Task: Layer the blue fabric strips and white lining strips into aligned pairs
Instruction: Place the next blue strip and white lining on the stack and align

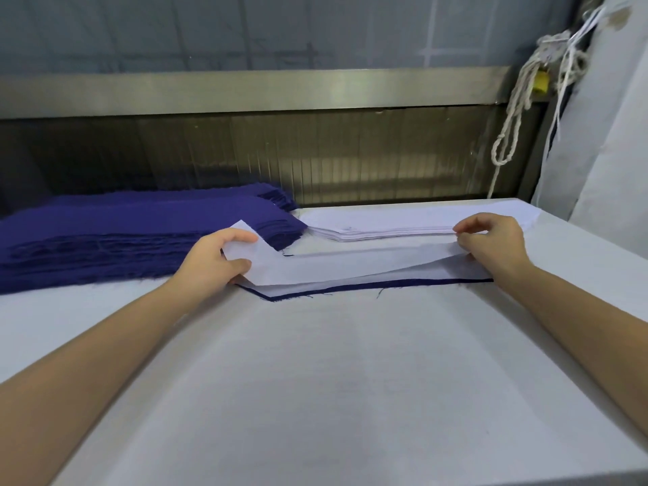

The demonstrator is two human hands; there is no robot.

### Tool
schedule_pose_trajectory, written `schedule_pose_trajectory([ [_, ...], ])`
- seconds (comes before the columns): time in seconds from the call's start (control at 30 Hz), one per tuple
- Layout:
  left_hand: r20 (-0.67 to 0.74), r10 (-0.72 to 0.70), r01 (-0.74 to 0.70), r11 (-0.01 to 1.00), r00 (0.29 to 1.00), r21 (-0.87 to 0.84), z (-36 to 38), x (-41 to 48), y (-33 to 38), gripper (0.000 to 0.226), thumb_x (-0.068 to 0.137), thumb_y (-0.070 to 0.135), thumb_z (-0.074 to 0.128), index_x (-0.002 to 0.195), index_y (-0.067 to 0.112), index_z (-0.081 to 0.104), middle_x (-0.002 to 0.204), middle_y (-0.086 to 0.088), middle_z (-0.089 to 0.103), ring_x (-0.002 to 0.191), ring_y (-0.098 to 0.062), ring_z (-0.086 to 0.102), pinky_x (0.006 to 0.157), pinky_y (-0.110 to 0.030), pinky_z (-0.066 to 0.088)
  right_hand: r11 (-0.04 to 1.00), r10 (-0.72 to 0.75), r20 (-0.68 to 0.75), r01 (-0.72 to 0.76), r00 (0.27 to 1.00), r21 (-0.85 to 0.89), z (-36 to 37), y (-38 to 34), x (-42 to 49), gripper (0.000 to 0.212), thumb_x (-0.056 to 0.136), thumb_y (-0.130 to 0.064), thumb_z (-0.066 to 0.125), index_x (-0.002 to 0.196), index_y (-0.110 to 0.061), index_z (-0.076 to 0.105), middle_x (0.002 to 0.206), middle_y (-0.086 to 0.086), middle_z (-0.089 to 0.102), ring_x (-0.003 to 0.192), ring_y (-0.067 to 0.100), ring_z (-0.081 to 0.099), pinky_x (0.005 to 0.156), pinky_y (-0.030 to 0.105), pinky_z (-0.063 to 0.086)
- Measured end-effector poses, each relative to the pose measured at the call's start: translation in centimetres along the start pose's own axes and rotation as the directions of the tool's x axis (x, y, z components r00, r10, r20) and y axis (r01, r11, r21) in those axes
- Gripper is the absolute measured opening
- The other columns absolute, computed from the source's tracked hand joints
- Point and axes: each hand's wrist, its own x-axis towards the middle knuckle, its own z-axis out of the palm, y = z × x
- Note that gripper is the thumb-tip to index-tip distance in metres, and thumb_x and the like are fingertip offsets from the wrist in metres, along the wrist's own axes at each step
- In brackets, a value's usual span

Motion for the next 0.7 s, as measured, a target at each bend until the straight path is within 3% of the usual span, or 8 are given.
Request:
schedule_pose_trajectory([
  [0.07,0.009,0.057,-0.057,0.995,0.998,0.084,0.0,-0.1,-0.2,0.034,0.08,0.002,0.062,0.102,0.028,0.064,0.086,0.008,0.059,0.068,-0.011,0.054,0.066,-0.026,0.043,0.999,-0.015,0.013,0.015,1.0,-0.049,0.0,0.0,0.0,0.02,0.08,0.002,0.056,0.083,-0.015,0.067,0.089,0.0,0.064,0.076,0.021,0.057,0.081,0.035,0.05],
  [0.13,0.003,0.115,-0.114,0.983,0.993,0.147,0.0,-0.1,-0.3,0.03,0.082,0.003,0.06,0.104,0.022,0.064,0.102,0.008,0.059,0.089,-0.009,0.051,0.079,-0.024,0.037,0.992,-0.034,0.045,0.04,0.998,-0.123,-0.1,0.1,0.0,0.025,0.08,0.005,0.055,0.091,-0.013,0.068,0.094,0.0,0.062,0.088,0.017,0.054,0.082,0.027,0.043],
  [0.2,-0.015,0.138,-0.133,0.977,0.99,0.169,0.0,-0.1,-0.3,0.026,0.084,0.004,0.059,0.105,0.019,0.064,0.111,0.007,0.059,0.101,-0.007,0.048,0.085,-0.024,0.035,0.986,-0.029,0.091,0.044,0.995,-0.161,-0.1,0.2,0.0,0.029,0.079,0.007,0.055,0.095,-0.013,0.068,0.096,0.0,0.06,0.093,0.015,0.052,0.081,0.025,0.04],
  [0.37,-0.013,0.151,-0.143,0.959,0.989,0.244,-0.2,0.0,-0.5,0.03,0.082,0.001,0.061,0.11,0.013,0.064,0.117,0.001,0.06,0.109,-0.013,0.05,0.088,-0.018,0.031,0.988,-0.007,0.132,0.028,0.991,-0.152,-0.3,0.0,-0.2,0.03,0.077,0.009,0.055,0.087,-0.017,0.067,0.093,0.004,0.062,0.09,0.017,0.053,0.08,0.024,0.038],
  [0.5,-0.064,0.156,-0.14,0.969,0.986,0.205,-0.2,-0.1,-0.4,0.027,0.086,0.008,0.063,0.112,0.014,0.062,0.118,0.003,0.057,0.106,-0.007,0.047,0.088,-0.018,0.03,0.992,-0.011,0.107,0.024,0.994,-0.126,-0.6,-0.2,-0.1,0.03,0.078,0.011,0.052,0.085,-0.012,0.07,0.089,0.005,0.063,0.087,0.018,0.055,0.08,0.024,0.04],
  [0.63,-0.092,0.19,-0.17,0.967,0.978,0.191,-0.2,-0.2,-0.1,0.027,0.087,0.018,0.064,0.114,0.016,0.061,0.114,0.01,0.052,0.105,-0.004,0.043,0.09,-0.021,0.031,0.993,0.019,0.068,-0.011,0.998,-0.119,-1.0,-0.2,0.3,0.028,0.081,0.008,0.051,0.081,-0.013,0.07,0.078,0.002,0.059,0.075,0.018,0.049,0.059,0.02,0.039],
  [0.7,-0.093,0.193,-0.172,0.965,0.977,0.198,-0.2,-0.2,-0.1,0.03,0.086,0.017,0.066,0.115,0.018,0.06,0.113,0.012,0.05,0.104,-0.003,0.042,0.09,-0.02,0.03,0.99,0.027,0.057,-0.019,0.998,-0.139,-1.2,-0.1,0.6,0.028,0.083,0.006,0.051,0.08,-0.014,0.07,0.08,0.002,0.059,0.077,0.019,0.049,0.059,0.022,0.039],
])
